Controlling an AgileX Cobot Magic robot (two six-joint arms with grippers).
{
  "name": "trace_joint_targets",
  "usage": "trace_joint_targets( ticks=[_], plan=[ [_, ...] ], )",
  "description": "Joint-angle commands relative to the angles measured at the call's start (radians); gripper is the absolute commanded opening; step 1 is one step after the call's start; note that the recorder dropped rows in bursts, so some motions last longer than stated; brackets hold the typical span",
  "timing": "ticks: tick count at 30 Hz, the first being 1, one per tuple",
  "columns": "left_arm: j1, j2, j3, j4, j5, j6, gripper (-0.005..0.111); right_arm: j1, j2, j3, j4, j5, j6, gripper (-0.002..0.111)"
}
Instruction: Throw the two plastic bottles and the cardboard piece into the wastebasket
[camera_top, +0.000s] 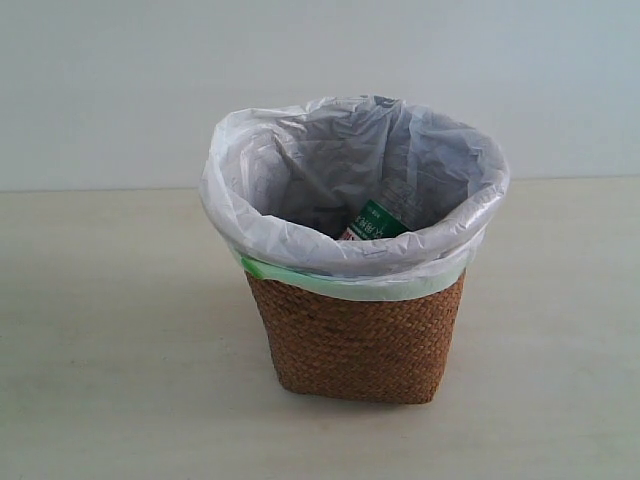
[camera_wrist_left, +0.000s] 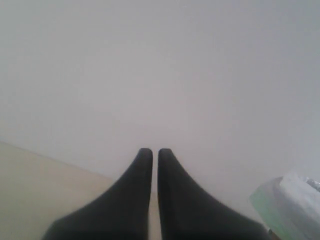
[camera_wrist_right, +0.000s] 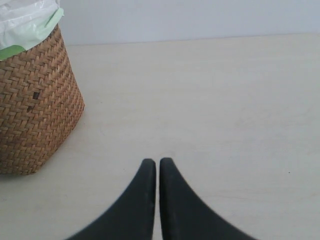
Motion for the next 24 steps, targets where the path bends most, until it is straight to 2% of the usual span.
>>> trace_joint_targets(
  ticks=[1, 7, 10, 12, 15, 16, 17, 21, 24],
  plan=[
    [-0.011, -0.01, 0.059, 0.054, -0.044, 0.017, 0.004, -0.002, -0.006, 0.0, -0.002, -0.003, -0.002, 0.0],
    [-0.009, -0.01, 0.059, 0.105, -0.051, 0.046, 0.004, -0.002, -0.006, 0.0, -0.002, -0.003, -0.005, 0.0],
    [-0.009, -0.01, 0.059, 0.119, -0.023, 0.07, 0.004, -0.002, -0.006, 0.0, -0.002, -0.003, -0.005, 0.0],
    [-0.009, -0.01, 0.059, 0.182, 0.035, 0.068, 0.004, -0.002, -0.006, 0.0, -0.002, -0.003, -0.005, 0.0],
    [-0.009, -0.01, 0.059, 0.402, 0.14, -0.064, 0.004, -0.002, -0.006, 0.0, -0.002, -0.003, -0.003, 0.0],
    [-0.009, -0.01, 0.059, 0.572, 0.185, -0.23, 0.004, -0.002, -0.006, 0.0, -0.002, -0.003, -0.003, 0.0],
    [-0.009, -0.01, 0.059, 0.628, 0.195, -0.289, 0.004, -0.002, -0.006, 0.0, -0.002, -0.003, -0.003, 0.0],
    [-0.007, -0.01, 0.059, 0.77, 0.316, -0.436, 0.004, -0.002, -0.006, 0.0, -0.002, -0.003, -0.005, 0.0],
    [-0.003, -0.01, 0.059, 0.783, 0.346, -0.466, 0.004, -0.002, -0.006, 0.0, -0.002, -0.003, -0.002, 0.0]
  ],
)
